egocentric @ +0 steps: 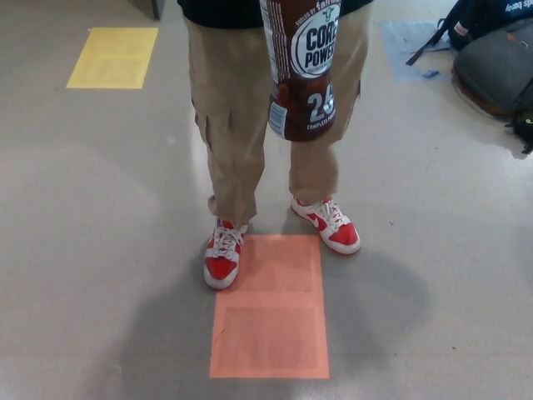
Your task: The robot recieved a bottle of protein shake from a person using its left hand and then shake the protein up and down 2 two times and hand it back to the person
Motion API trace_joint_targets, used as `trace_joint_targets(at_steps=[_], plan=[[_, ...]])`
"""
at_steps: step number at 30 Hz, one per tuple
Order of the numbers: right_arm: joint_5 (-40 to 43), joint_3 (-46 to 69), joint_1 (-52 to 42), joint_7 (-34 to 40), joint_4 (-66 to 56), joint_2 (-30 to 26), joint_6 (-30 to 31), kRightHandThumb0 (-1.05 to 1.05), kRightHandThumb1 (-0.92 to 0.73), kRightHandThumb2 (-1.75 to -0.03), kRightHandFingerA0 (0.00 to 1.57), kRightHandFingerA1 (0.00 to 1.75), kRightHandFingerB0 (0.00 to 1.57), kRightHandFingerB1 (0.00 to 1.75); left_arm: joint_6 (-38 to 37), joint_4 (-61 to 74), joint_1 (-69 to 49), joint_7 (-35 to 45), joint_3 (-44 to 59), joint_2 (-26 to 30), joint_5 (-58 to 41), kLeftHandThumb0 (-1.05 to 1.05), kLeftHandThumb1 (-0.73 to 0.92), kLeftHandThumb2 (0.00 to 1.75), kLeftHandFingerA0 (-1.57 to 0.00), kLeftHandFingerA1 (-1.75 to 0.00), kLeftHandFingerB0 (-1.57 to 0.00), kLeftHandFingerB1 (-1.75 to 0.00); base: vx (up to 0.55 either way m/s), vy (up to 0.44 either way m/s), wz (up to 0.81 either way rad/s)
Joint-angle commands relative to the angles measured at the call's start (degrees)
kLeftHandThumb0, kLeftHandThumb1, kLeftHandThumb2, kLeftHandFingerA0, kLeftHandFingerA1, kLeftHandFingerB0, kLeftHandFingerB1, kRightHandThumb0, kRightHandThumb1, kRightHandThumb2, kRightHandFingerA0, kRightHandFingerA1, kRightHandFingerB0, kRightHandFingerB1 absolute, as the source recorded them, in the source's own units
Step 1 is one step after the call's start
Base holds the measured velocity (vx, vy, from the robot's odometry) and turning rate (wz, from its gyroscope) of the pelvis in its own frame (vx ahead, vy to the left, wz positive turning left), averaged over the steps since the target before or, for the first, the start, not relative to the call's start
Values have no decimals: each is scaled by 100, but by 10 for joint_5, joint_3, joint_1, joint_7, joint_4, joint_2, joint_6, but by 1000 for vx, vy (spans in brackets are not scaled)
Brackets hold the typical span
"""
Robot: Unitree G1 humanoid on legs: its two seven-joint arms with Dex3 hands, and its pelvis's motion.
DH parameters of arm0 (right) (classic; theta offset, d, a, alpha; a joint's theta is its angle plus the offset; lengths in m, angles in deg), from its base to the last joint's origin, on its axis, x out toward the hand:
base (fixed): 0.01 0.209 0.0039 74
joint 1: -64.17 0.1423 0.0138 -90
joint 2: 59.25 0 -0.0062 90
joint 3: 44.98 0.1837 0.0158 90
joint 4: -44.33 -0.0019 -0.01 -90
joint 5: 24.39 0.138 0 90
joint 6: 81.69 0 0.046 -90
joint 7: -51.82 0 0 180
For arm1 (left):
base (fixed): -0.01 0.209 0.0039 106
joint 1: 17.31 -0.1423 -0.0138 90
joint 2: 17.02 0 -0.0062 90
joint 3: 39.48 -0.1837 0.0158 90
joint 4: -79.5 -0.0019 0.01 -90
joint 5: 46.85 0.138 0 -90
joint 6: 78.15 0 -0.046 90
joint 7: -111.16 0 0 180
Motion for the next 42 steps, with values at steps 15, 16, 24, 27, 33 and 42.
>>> trace_joint_targets(at_steps=[15,16,24,27,33,42], plan=[[-29,22,90,165,4,-33,-201,-65,-82,-65,34,33,32,32,-83,512,37,182,165,82,-237,-39,29,92,0,-50,0,-49,0,0,0],[-29,24,95,168,6,-33,-204,-65,-82,-65,34,33,32,32,-63,532,47,196,171,83,-249,-39,29,92,0,-50,0,-49,0,0,0],[-29,30,107,159,12,-31,-205,-67,-66,-100,34,51,19,43,85,610,153,260,201,68,-313,-83,48,85,-6,-43,-7,-25,0,0,0],[-33,29,109,153,12,-32,-203,-67,-67,-101,34,52,19,43,130,615,194,273,209,57,-334,-76,46,89,0,-34,-12,-24,0,0,0],[-38,25,102,159,17,-32,-207,-68,-67,-101,35,52,20,44,247,634,267,278,218,33,-366,-79,47,90,-4,-22,-5,-14,0,0,0],[-42,20,96,163,25,-30,-213,-70,-68,-102,35,52,20,44,396,650,345,280,225,-5,-429,-81,48,91,0,-13,0,-11,0,0,0]])
